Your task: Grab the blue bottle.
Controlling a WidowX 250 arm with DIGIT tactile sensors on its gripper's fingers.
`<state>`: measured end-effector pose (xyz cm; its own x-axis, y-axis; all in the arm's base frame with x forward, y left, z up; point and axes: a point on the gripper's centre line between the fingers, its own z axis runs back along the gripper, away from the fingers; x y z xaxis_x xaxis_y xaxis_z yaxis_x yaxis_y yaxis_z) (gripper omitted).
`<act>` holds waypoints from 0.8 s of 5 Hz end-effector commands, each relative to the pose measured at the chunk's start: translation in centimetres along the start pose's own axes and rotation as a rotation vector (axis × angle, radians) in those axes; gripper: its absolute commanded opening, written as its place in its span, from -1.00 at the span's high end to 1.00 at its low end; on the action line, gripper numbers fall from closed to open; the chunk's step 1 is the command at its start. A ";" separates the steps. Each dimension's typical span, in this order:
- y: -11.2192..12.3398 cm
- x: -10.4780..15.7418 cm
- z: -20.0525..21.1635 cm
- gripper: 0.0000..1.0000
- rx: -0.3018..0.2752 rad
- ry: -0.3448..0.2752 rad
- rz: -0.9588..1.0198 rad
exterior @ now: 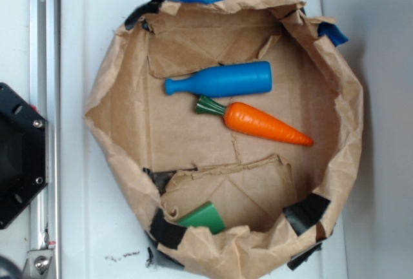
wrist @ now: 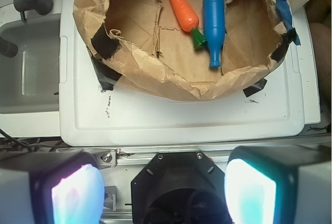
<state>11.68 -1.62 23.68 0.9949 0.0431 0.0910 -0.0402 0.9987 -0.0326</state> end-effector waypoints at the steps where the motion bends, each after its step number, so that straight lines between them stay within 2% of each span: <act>1: 0.0 0.0 0.0 -1.00 0.000 0.000 0.000; 2: 1.1 4.8 -3.2 -1.00 0.019 -0.014 0.203; 3: 2.2 9.8 -5.3 -1.00 0.043 -0.083 0.218; 4: 3.3 12.9 -7.3 -1.00 0.004 -0.093 0.234</act>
<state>24.50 1.54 15.87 0.9577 0.2613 0.1208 -0.2577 0.9652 -0.0450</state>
